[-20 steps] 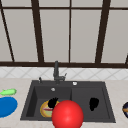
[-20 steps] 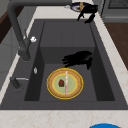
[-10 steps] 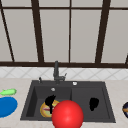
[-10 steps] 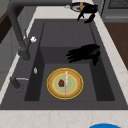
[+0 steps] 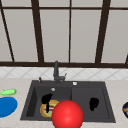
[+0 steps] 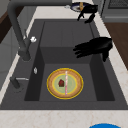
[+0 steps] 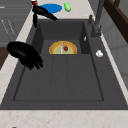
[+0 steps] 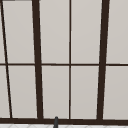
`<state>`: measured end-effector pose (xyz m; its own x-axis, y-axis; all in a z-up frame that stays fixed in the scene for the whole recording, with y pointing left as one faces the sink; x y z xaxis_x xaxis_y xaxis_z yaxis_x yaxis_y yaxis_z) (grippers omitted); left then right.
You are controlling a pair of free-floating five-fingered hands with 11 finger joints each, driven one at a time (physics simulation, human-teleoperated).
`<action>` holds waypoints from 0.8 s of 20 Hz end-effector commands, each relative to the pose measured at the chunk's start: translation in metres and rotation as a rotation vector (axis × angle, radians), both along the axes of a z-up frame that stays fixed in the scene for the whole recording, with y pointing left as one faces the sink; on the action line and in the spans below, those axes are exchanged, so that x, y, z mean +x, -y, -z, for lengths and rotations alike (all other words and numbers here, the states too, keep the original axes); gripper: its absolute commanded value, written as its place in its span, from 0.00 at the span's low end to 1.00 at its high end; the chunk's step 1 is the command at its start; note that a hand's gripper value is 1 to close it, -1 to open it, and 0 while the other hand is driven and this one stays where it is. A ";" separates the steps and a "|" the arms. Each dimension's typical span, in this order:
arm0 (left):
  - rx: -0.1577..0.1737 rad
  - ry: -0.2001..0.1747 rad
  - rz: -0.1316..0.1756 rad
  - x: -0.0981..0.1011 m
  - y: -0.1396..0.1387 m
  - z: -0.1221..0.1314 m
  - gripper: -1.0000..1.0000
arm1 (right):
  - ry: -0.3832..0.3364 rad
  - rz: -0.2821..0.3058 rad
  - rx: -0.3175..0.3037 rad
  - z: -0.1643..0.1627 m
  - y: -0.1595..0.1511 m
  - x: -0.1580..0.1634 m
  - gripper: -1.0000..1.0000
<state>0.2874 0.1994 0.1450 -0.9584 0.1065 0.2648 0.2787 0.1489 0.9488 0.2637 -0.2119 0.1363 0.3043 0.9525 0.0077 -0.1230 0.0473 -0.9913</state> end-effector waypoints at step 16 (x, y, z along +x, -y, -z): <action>-0.001 0.007 -0.001 -0.036 -0.014 -0.043 0.00 | 0.000 0.000 0.000 0.000 0.000 0.000 0.50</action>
<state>0.2574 0.2057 0.1783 -0.9594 0.1065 0.2612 0.2750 0.1476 0.9500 0.2637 -0.2119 0.1363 0.3043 0.9525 0.0077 -0.1230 0.0473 -0.9913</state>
